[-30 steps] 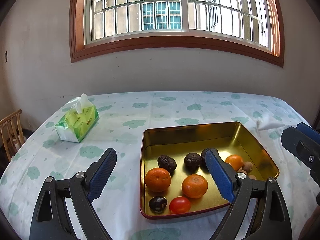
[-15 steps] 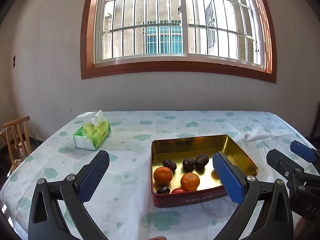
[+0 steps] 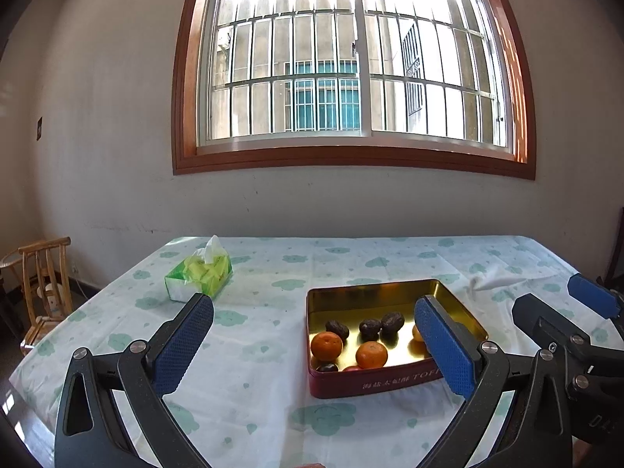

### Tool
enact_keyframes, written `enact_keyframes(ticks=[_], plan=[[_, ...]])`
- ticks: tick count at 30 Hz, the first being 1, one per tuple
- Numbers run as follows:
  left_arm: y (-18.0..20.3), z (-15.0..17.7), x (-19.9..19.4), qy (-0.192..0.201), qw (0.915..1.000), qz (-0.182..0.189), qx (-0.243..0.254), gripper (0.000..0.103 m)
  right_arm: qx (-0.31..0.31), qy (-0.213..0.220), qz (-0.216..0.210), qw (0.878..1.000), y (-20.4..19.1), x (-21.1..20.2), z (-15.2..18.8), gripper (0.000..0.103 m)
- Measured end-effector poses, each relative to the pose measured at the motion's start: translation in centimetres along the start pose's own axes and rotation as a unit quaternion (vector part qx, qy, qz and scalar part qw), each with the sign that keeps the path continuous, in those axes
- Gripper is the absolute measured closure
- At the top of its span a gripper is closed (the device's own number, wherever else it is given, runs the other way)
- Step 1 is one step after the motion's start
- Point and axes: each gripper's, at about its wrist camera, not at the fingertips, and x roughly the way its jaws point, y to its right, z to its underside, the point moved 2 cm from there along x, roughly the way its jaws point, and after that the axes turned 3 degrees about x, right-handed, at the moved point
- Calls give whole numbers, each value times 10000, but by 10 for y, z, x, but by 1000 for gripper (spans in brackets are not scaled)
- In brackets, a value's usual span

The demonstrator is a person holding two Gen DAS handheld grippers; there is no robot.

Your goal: Organize fruits

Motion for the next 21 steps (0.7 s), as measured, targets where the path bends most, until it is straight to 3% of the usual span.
enact_keyframes(ticks=[21], plan=[[-7,-4,-17,219,9997,-43,-62,1,-128,140,-8,9998,-9,-14,-5,13]])
